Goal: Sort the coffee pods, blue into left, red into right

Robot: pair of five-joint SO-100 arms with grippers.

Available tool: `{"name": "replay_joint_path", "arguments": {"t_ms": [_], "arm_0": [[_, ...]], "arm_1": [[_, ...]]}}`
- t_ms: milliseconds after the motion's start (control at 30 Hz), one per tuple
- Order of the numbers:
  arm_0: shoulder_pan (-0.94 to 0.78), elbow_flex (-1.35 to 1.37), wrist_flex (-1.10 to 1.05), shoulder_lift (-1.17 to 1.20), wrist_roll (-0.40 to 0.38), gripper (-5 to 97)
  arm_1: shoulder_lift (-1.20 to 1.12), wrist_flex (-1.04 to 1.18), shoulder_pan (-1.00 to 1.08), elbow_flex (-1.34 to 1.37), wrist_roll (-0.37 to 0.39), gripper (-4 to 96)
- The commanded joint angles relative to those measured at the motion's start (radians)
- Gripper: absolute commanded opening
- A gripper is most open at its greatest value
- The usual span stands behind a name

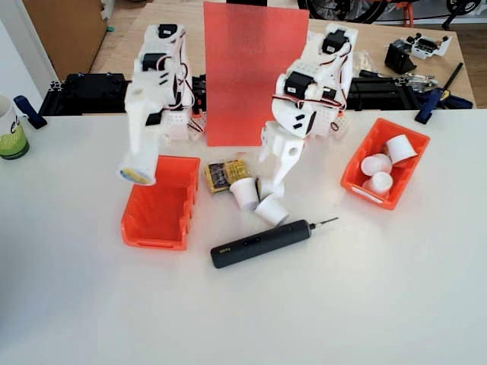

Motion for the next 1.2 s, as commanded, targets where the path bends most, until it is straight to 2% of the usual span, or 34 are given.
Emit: {"name": "replay_joint_path", "arguments": {"t_ms": [0, 200, 333, 500, 600, 633, 733, 767, 800, 867, 967, 1067, 1167], "arm_0": [[0.0, 0.091, 0.012, 0.074, 0.034, 22], [0.002, 0.144, 0.316, 0.288, 0.06, 26], [0.015, 0.127, 0.469, 0.365, 0.018, 25], [-0.107, 0.023, 0.543, 0.314, 0.08, 23], [-0.192, 0.025, 0.667, 0.301, 0.15, 23], [-0.233, 0.025, 0.733, 0.31, 0.198, 23], [-0.391, 0.041, 0.865, 0.319, 0.357, 24], [-0.451, 0.063, 0.867, 0.321, 0.416, 24], [-0.494, 0.081, 0.862, 0.318, 0.439, 24], [-0.558, 0.094, 0.824, 0.285, 0.512, 23], [-0.6, 0.094, 0.773, 0.218, 0.561, 23], [-0.629, 0.098, 0.551, 0.054, 0.646, 23], [-0.624, 0.097, 0.276, -0.161, 0.661, 23]], "arm_1": [[0.006, -0.005, -0.002, -0.058, 0.005, 32.9], [0.006, 0.028, -0.008, -0.091, 0.015, 33.0], [-0.011, 0.008, -0.009, -0.091, 0.017, 32.9], [-0.044, -0.04, -0.025, -0.091, 0.017, 33.1], [-0.061, -0.034, -0.048, -0.086, 0.048, 33.4], [-0.061, -0.017, -0.057, -0.083, 0.066, 33.4], [-0.06, 0.143, -0.098, -0.083, 0.201, 33.2], [-0.051, 0.193, -0.107, -0.087, 0.236, 33.3], [-0.044, 0.235, -0.11, -0.092, 0.268, 33.4], [-0.046, 0.258, -0.11, -0.087, 0.298, 33.3], [-0.058, 0.216, -0.114, -0.028, 0.347, 32.1], [-0.063, 0.133, -0.109, 0.052, 0.367, 31.8], [-0.097, 0.071, -0.103, 0.081, 0.356, 31.9]]}}
